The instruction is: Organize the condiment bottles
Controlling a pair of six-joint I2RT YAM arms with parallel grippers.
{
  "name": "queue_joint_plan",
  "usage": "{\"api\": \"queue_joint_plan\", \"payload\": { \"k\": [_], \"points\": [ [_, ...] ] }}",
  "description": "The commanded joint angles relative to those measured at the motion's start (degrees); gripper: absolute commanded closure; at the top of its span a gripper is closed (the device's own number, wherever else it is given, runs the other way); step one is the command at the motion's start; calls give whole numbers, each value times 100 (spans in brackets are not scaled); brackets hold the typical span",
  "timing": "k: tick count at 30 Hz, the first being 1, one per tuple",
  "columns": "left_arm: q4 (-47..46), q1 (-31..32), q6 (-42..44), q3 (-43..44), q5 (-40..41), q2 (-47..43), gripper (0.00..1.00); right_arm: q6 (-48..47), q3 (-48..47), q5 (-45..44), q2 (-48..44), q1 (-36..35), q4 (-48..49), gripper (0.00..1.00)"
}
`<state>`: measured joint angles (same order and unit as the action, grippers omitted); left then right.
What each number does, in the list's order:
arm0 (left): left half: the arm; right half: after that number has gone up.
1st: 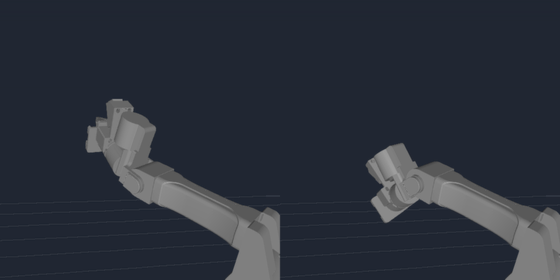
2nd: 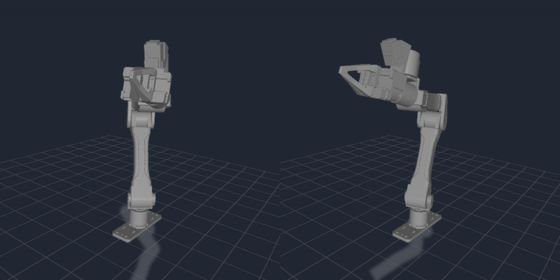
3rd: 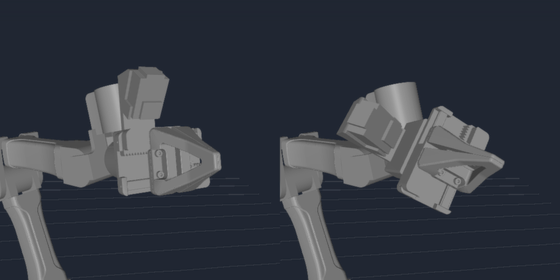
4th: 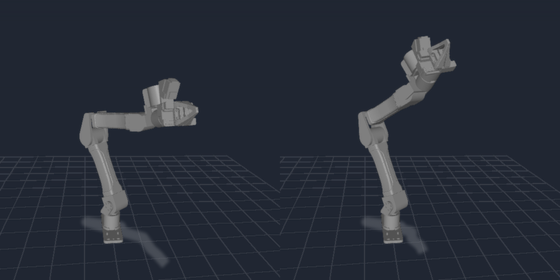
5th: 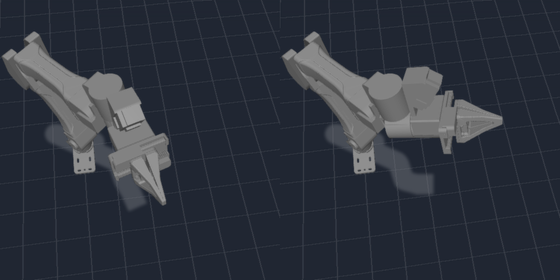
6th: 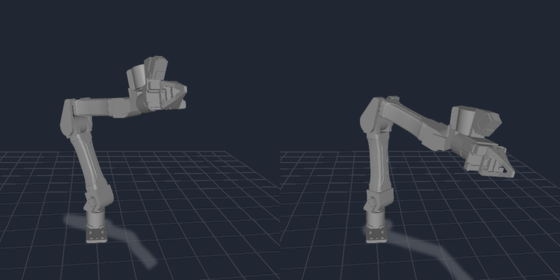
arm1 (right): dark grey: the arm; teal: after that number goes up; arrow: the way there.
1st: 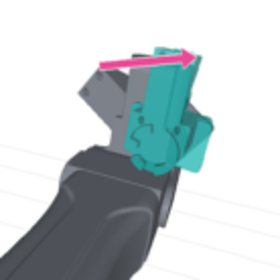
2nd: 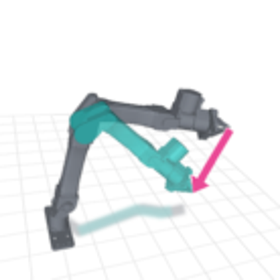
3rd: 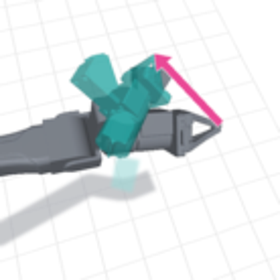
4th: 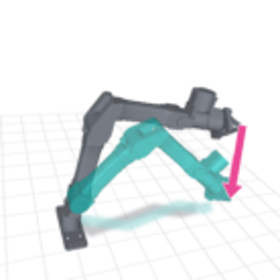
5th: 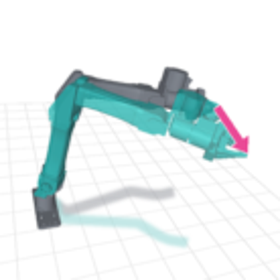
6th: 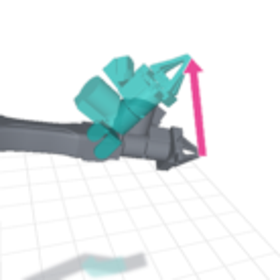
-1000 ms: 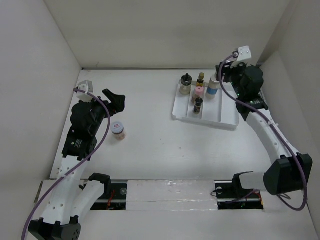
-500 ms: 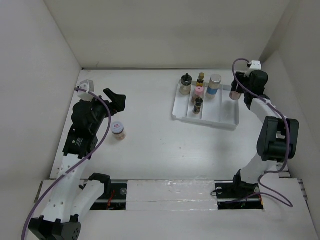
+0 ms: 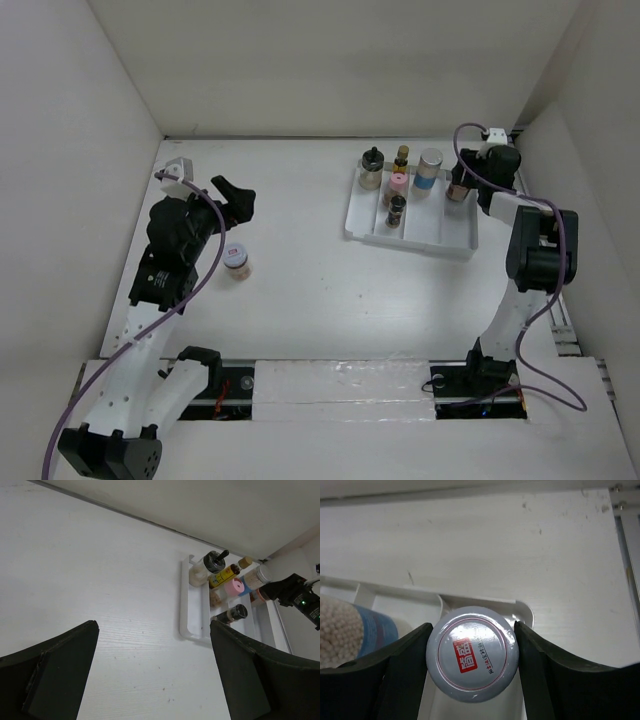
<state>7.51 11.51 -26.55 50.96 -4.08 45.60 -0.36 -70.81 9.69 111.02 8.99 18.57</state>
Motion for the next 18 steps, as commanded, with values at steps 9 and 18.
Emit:
{"api": "queue_joint_plan", "payload": {
  "k": [9, 18],
  "points": [
    [-294, -35, 88, -33, -137, 19, 9, 62, -180, 15, -589, 32, 921, 5],
    [-242, -35, 88, 19, 108, -34, 10, -332, -19, 778, -1926, -1179, 755, 82]
  ]
}}
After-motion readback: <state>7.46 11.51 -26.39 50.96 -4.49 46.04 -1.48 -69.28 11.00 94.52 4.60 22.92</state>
